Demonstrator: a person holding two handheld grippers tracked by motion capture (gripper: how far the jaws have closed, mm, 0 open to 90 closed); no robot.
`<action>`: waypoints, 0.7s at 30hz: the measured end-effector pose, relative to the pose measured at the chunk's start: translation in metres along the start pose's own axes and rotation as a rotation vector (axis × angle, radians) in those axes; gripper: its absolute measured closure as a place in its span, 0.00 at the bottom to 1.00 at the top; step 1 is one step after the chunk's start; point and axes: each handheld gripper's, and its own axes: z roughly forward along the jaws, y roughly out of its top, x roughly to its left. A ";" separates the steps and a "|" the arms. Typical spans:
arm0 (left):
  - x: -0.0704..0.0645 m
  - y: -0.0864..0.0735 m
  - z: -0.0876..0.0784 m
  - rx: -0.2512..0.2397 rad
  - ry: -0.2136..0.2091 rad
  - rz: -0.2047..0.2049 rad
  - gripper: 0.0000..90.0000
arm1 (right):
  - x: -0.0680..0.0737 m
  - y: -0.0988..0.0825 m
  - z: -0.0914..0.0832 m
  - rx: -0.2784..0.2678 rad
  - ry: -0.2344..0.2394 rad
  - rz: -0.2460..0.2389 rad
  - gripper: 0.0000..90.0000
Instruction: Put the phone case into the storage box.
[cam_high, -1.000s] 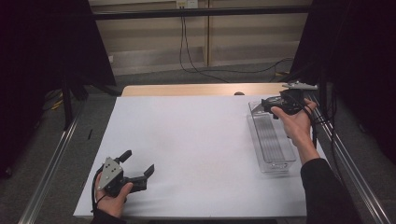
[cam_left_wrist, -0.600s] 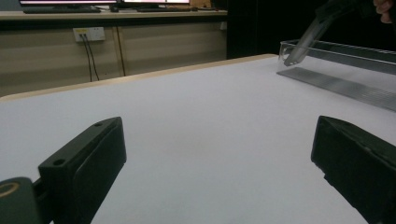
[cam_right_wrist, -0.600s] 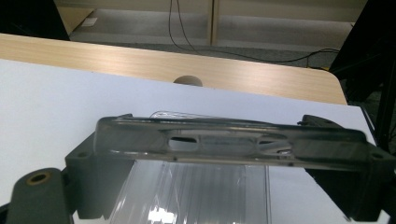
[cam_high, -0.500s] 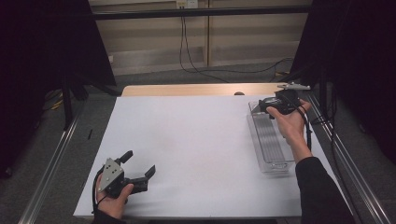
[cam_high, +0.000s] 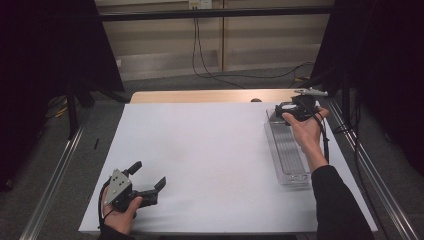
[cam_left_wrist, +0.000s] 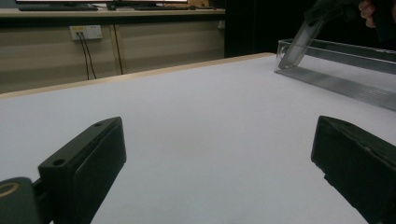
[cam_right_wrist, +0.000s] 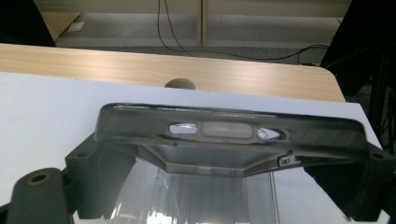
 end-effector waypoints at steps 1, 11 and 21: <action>0.000 0.000 0.000 -0.002 -0.003 0.000 0.04 | 0.001 0.001 0.001 -0.003 -0.008 0.007 0.13; 0.000 0.000 0.000 -0.004 -0.001 -0.003 0.03 | 0.007 0.002 0.006 -0.016 -0.027 -0.014 0.13; -0.002 0.001 -0.001 -0.001 -0.018 0.005 0.03 | 0.010 0.004 0.011 -0.030 -0.035 -0.029 0.13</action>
